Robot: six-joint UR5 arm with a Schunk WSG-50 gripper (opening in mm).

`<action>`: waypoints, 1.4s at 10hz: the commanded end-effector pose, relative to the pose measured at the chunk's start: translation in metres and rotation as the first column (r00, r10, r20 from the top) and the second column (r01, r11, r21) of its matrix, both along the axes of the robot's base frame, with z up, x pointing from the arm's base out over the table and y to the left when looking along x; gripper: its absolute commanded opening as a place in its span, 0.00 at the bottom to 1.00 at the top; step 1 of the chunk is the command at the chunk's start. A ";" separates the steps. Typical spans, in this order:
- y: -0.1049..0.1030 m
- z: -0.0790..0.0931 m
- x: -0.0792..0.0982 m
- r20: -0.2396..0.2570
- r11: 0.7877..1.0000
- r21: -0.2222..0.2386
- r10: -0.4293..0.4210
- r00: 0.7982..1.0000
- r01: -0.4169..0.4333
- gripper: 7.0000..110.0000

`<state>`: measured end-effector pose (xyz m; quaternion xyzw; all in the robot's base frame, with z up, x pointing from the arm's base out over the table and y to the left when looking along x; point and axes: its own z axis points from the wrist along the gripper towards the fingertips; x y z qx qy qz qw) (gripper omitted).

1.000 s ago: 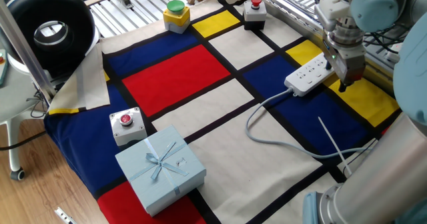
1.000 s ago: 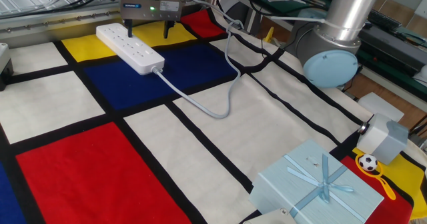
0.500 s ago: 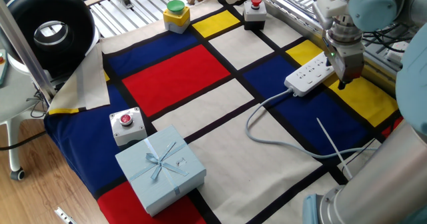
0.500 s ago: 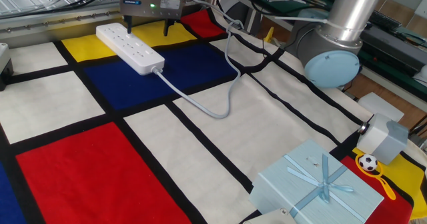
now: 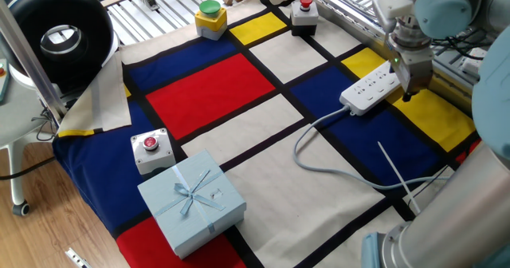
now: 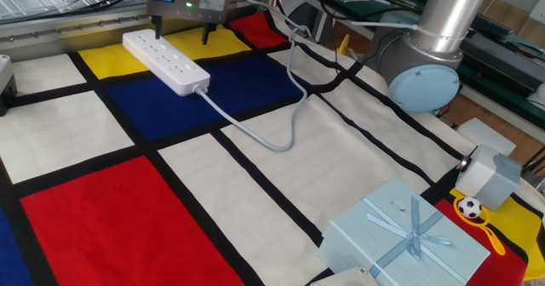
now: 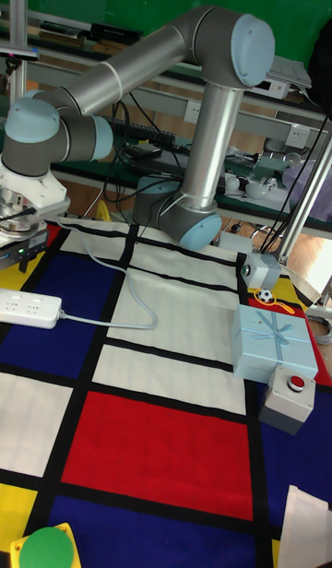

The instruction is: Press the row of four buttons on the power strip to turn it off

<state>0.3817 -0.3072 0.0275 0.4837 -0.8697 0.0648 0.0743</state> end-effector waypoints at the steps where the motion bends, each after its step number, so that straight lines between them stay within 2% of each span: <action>1: -0.016 -0.001 0.005 0.008 1.000 -0.002 0.001 1.000 -0.001 0.15; 3: -0.022 -0.005 0.002 -0.001 1.000 0.005 0.001 1.000 -0.001 0.15; 6: -0.029 -0.007 -0.011 -0.040 1.000 0.002 -0.030 0.999 0.030 0.15; 9: -0.026 -0.009 -0.015 -0.047 1.000 0.008 -0.029 0.998 0.030 0.15; 14: -0.024 -0.012 -0.013 -0.040 1.000 0.015 -0.026 0.999 0.027 0.15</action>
